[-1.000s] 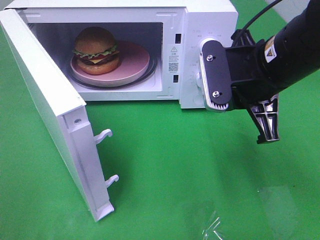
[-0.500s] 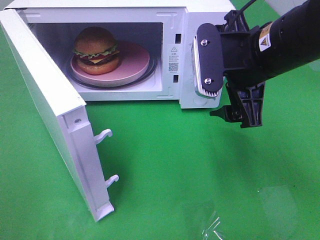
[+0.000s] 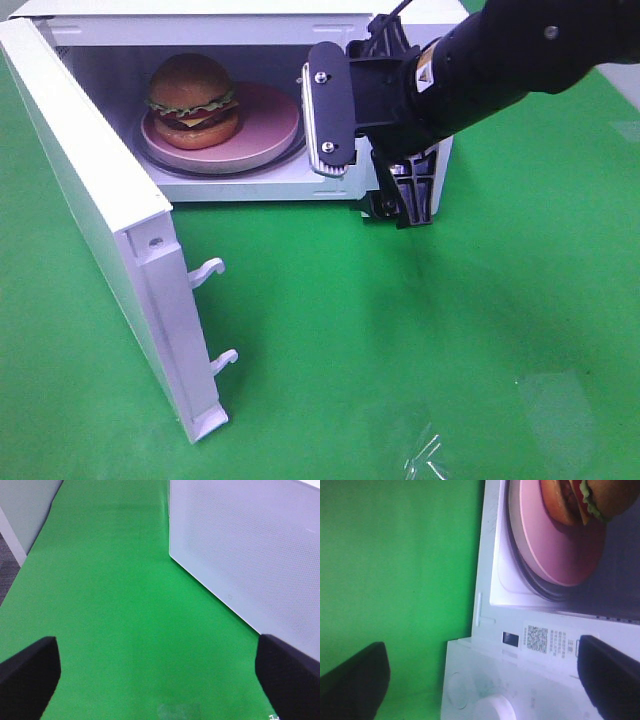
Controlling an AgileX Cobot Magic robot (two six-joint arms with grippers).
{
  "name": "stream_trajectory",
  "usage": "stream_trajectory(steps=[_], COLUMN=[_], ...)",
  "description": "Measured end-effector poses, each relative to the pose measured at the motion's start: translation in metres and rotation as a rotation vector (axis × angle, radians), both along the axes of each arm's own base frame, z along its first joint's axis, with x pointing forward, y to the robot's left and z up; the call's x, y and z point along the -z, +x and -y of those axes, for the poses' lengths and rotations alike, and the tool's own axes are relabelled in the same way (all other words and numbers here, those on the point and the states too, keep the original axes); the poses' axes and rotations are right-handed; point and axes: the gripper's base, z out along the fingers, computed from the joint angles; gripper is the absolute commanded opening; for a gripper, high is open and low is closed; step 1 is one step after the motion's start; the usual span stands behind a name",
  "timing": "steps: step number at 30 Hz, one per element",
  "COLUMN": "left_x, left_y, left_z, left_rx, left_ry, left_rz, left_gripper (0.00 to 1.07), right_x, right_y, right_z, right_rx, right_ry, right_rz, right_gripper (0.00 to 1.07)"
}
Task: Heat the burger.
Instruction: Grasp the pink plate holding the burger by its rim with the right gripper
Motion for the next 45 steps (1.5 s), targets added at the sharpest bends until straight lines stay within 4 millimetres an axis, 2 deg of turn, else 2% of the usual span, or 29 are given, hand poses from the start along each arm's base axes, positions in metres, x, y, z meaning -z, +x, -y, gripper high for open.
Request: stream_trajectory(steps=[5,8,9,11,14,20,22,27,31,45], left_x=[0.000,0.000,0.000,0.000,0.000,0.000,0.000,0.000,0.000,0.000], left_y=[0.000,0.000,0.000,0.000,0.000,0.000,0.000,0.000,0.000,0.000], left_z=[0.000,0.000,0.000,0.000,0.000,0.000,0.000,0.000,0.000,0.000], left_rx=[0.000,0.000,0.000,0.000,0.000,0.000,0.000,0.000,0.000,0.000], left_ry=[0.000,0.000,0.000,0.000,0.000,0.000,0.000,0.000,0.000,0.000], left_rz=[0.000,0.000,0.000,0.000,0.000,0.000,0.000,0.000,0.000,0.000], left_gripper=[0.98,0.98,0.98,0.98,0.98,0.98,0.98,0.98,0.98,0.98], right_x=[0.010,0.017,0.017,0.022,0.026,0.040,0.051,0.060,0.077,0.099], right_y=[0.017,0.027,0.027,0.037,0.040,0.059,0.070,0.077,0.093,0.122], right_z=[-0.011,-0.029,-0.029,-0.048,-0.051,-0.065,-0.073,-0.079,-0.091,-0.111], right_rx=[-0.011,-0.047,-0.047,-0.079,-0.080,-0.077,-0.079,-0.079,-0.076,-0.063], right_ry=[-0.019,-0.031,-0.031,-0.035,-0.035,-0.037,-0.043,-0.044,-0.044,-0.047], right_rz=[0.004,0.020,0.020,0.043,0.040,0.041,0.041,0.037,0.034,0.042], right_gripper=[0.96,0.96,0.96,0.96,0.96,0.95,0.95,0.94,0.94,0.91])
